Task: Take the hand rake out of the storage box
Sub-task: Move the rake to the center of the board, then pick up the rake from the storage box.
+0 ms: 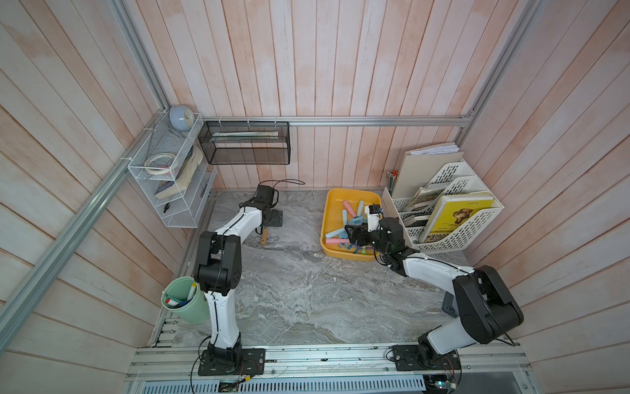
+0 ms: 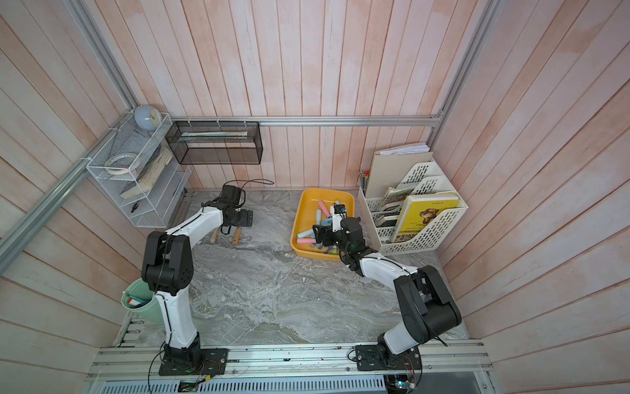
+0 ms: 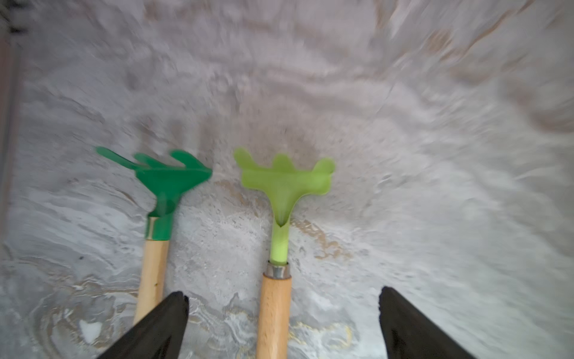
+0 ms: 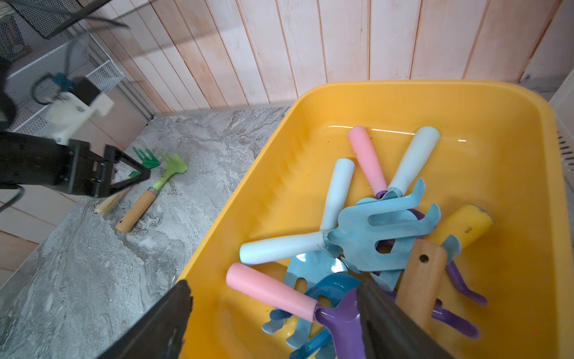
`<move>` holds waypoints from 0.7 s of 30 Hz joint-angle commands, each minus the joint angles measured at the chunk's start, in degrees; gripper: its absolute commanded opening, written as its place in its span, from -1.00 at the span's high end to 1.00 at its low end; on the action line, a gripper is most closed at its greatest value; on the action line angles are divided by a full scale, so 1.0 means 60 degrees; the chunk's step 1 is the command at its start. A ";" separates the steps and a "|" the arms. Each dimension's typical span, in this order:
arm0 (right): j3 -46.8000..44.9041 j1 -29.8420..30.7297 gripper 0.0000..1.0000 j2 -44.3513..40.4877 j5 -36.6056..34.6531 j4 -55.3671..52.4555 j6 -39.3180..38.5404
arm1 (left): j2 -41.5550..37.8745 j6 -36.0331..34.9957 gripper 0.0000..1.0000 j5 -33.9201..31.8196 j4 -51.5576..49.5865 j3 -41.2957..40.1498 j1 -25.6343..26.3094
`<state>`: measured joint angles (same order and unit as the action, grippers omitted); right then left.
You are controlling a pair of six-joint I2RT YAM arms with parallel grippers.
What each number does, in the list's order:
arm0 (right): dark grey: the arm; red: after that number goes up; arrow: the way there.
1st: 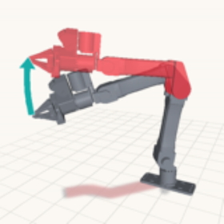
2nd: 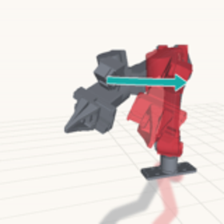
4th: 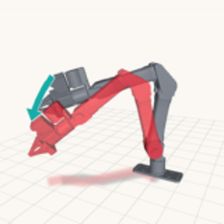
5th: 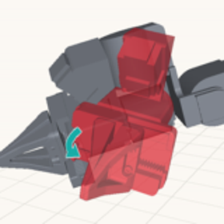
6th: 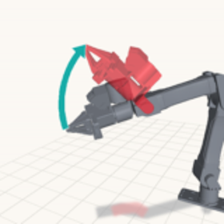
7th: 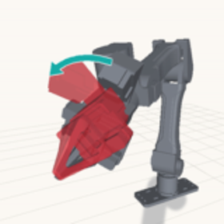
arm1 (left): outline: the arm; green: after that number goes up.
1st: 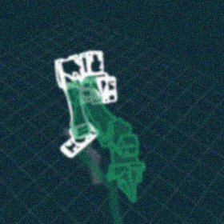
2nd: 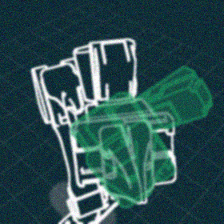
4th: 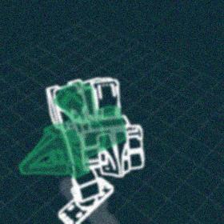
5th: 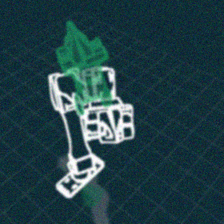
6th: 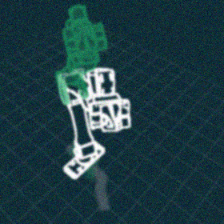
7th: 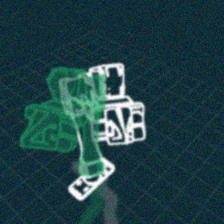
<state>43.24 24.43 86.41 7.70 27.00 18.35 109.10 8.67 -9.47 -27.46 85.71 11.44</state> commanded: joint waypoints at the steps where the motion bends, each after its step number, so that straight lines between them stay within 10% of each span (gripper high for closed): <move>1: -0.0241 -0.0073 -0.76 -0.0478 -0.0542 0.0026 0.0107 | -0.2553 0.1421 -1.00 0.1312 0.3410 -0.1769 -0.0072; 6: -0.0180 -0.0094 -0.78 -0.0649 -0.0694 -0.0362 0.0220 | -0.4184 0.3308 -1.00 0.4219 0.8478 -0.5070 -0.1050; 11: -0.0375 -0.0103 -0.81 -0.1182 -0.1222 -0.0631 0.0278 | -0.3411 0.1202 -1.00 0.3359 0.5262 -0.3005 0.0495; 21: -0.0629 -0.0159 -0.83 -0.1721 -0.1680 -0.1025 0.0501 | -0.2983 -0.0337 -1.00 0.2243 0.6454 -0.3285 0.3165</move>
<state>40.25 23.81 77.17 -0.54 22.65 20.75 89.89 10.72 6.55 9.21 65.56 30.15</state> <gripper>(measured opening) 0.914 0.997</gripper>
